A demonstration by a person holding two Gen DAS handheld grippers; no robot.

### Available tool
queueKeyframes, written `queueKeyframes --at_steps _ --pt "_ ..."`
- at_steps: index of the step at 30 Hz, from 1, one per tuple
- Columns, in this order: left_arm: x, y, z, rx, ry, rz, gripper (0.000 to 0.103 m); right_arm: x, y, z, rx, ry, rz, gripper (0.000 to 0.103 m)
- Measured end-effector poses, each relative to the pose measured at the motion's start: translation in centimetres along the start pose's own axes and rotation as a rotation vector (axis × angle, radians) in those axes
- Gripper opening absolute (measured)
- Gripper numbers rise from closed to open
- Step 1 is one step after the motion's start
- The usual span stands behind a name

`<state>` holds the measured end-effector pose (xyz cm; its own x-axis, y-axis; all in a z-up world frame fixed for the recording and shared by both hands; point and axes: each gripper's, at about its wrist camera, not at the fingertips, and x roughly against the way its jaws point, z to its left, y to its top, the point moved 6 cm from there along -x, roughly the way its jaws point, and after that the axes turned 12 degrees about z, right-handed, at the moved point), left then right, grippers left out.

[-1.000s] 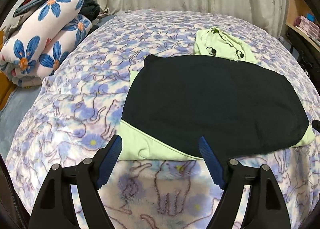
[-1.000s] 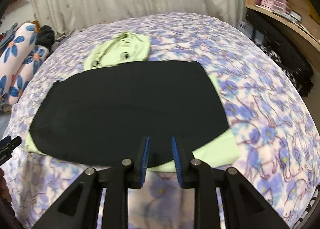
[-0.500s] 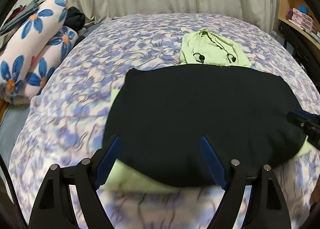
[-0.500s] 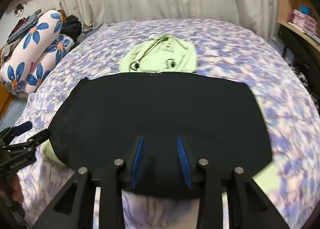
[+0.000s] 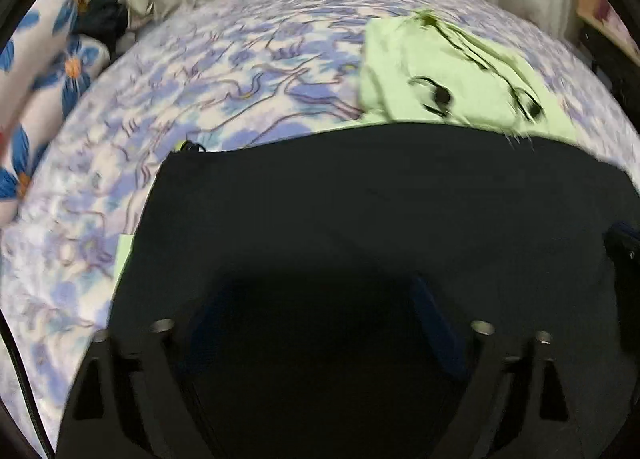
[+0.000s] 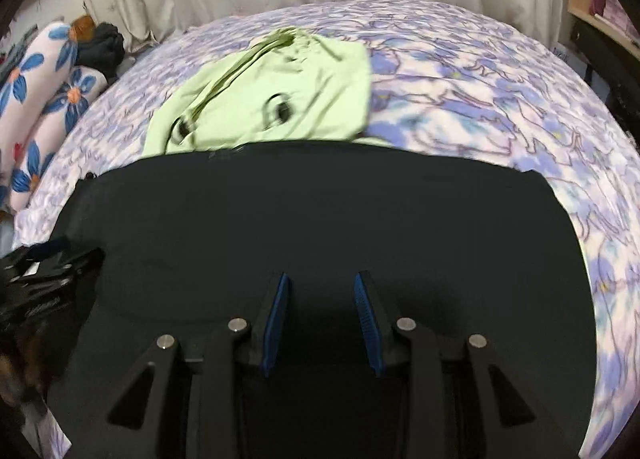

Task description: Fold large clothes

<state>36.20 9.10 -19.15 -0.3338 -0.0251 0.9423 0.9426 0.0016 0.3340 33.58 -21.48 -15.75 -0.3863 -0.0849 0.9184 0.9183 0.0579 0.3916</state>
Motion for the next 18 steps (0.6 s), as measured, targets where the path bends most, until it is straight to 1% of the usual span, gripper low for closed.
queueKeyframes --at_steps 1,2,3,6,8,12,15,17,18 --pt "-0.3 0.4 0.7 0.010 -0.012 0.006 0.098 0.0 0.3 -1.2 0.006 -0.082 0.006 0.035" --pt "-0.5 0.7 1.1 0.009 -0.023 0.012 0.098 0.0 0.7 -2.0 0.011 -0.103 0.013 0.035" --pt "-0.6 1.1 1.6 0.008 -0.024 0.018 0.098 0.0 0.9 -2.7 0.009 -0.096 0.023 0.035" --pt "-0.5 2.7 3.0 -0.007 0.007 0.029 0.098 0.4 2.5 -4.9 -0.038 -0.061 0.051 0.035" --pt "-0.1 4.1 3.7 -0.007 0.019 0.028 0.098 0.9 4.0 -5.6 -0.058 -0.030 0.046 0.035" --pt "1.2 8.3 4.3 0.002 0.014 -0.007 0.098 2.2 8.4 -5.5 -0.076 0.019 0.012 0.035" --pt "1.8 11.9 3.5 -0.004 -0.009 -0.022 0.098 2.3 12.0 -4.8 -0.094 0.068 -0.004 0.038" --pt "1.8 13.9 2.6 0.002 -0.020 -0.023 0.098 2.0 14.3 -4.2 -0.100 0.089 -0.010 0.045" --pt "1.6 15.3 2.0 0.006 -0.035 -0.021 0.098 1.8 15.3 -4.0 -0.103 0.097 -0.013 0.046"
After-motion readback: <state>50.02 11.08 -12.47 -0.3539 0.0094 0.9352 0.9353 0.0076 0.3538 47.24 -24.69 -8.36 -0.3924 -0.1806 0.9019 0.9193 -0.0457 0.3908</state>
